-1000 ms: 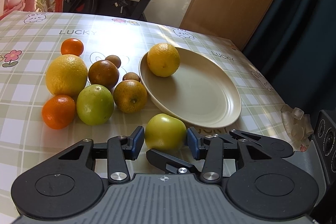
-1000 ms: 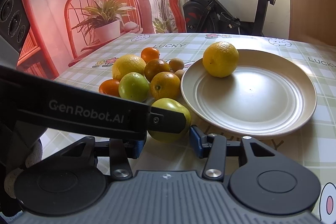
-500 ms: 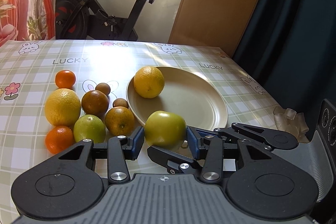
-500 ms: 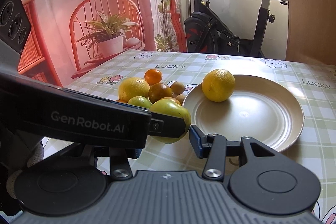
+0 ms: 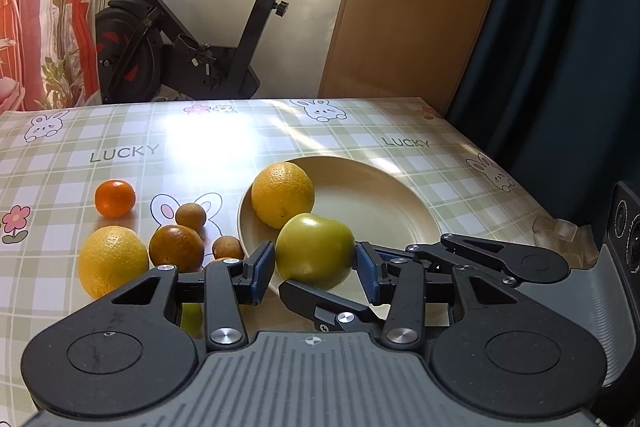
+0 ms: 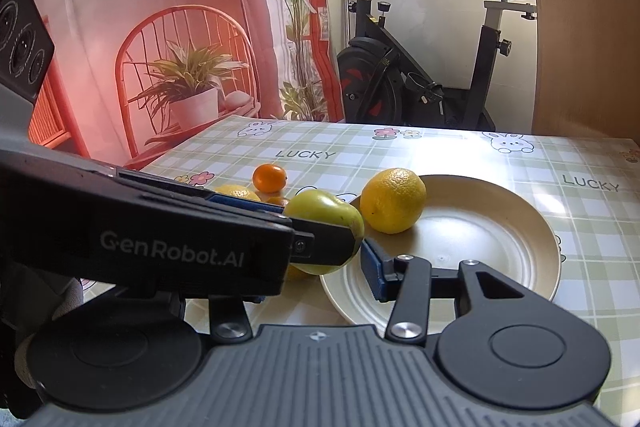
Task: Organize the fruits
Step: 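Carry the green apple with the left gripper onto the plate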
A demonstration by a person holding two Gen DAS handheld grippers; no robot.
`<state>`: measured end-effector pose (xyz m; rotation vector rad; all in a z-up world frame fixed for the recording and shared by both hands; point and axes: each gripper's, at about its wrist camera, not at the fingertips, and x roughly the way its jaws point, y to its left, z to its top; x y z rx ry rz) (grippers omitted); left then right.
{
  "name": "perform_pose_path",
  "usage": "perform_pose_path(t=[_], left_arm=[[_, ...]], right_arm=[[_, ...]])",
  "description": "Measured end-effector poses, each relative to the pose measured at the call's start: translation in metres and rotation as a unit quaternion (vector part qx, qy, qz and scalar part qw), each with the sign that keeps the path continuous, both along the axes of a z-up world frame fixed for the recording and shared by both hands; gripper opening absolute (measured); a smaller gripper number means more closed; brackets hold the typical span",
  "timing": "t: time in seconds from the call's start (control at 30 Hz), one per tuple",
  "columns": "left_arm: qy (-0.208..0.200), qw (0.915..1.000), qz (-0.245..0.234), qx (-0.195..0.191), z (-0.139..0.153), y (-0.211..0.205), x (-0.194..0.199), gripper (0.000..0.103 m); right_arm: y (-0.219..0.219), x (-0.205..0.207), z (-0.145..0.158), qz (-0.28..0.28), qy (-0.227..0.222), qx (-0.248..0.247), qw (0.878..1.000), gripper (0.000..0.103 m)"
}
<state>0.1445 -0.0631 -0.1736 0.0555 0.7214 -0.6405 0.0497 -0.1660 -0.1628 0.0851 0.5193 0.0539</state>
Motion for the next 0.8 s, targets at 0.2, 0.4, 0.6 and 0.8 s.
perform_pose_path(t=[0.2,0.4,0.6,0.8], left_arm=[[0.007,0.9998,0.001,0.017,-0.007,-0.006,0.022,0.047],[0.017,0.9995,0.002,0.028,-0.017,-0.010,0.031,0.047],[0.029,0.9992,0.004,0.027,-0.022,-0.013,0.041,0.047],[0.035,0.9991,0.002,0.025,-0.024,-0.012,0.047,0.047]], right_arm=[[-0.009,0.021,-0.006,-0.002,0.007,0.002,1.000,0.048],[-0.017,0.037,-0.014,-0.006,0.018,0.012,1.000,0.048],[-0.022,0.046,-0.024,-0.011,0.032,0.016,0.999,0.048],[-0.025,0.051,-0.029,-0.018,0.039,0.019,0.999,0.048]])
